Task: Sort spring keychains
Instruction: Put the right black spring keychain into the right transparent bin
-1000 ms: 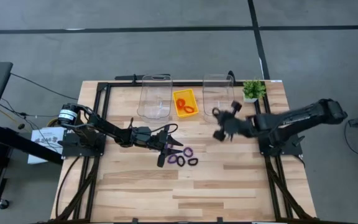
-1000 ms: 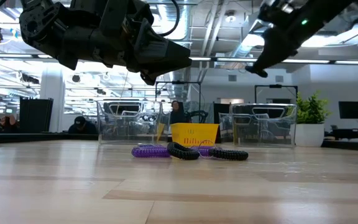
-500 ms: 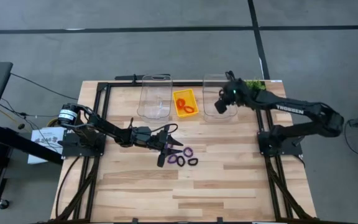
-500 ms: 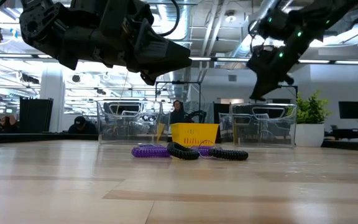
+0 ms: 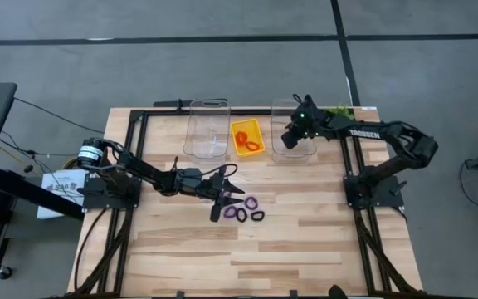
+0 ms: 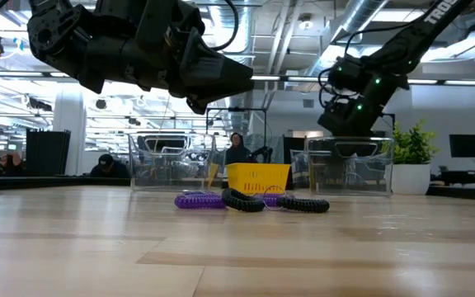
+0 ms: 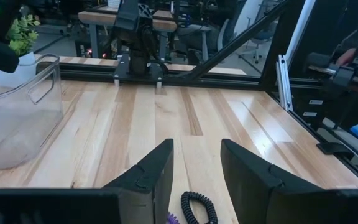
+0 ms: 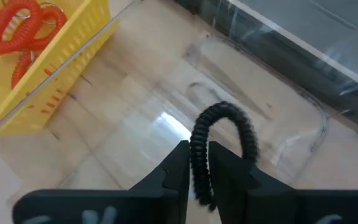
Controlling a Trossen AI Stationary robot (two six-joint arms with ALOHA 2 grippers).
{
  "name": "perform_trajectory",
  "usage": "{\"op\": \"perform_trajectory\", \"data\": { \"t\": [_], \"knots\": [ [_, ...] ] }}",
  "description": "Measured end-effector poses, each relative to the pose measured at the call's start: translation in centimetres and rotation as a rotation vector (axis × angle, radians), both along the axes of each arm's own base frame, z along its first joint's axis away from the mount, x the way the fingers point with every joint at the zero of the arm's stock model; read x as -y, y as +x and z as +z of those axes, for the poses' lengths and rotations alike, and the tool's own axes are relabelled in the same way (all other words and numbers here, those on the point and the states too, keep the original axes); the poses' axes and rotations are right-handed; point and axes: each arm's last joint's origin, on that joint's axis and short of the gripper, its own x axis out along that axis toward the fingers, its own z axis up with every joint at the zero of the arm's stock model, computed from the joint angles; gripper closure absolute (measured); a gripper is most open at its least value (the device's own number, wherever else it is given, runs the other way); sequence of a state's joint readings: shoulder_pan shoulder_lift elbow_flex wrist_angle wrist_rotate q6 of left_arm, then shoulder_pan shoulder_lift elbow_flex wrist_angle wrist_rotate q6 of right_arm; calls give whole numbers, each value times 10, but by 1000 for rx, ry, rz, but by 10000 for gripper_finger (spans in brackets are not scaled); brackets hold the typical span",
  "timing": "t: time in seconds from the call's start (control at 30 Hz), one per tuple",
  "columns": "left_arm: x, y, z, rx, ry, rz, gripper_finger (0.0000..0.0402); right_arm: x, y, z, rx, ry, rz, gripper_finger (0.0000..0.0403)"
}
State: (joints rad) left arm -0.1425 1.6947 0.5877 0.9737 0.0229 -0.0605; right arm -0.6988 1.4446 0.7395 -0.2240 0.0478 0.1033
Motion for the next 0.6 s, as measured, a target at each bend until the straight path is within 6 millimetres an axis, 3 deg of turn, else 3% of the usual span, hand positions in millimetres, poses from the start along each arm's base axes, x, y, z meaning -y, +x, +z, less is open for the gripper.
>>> {"op": "perform_trajectory", "data": {
  "t": [0.37, 0.6],
  "knots": [
    [0, 0, 0, -1, 0, 0, 271, -3, 1, 1, 0, -1, 13, 290],
    [0, 0, 0, -5, 1, 0, 271, -10, 4, 13, 41, -38, 37, 283]
  ]
}}
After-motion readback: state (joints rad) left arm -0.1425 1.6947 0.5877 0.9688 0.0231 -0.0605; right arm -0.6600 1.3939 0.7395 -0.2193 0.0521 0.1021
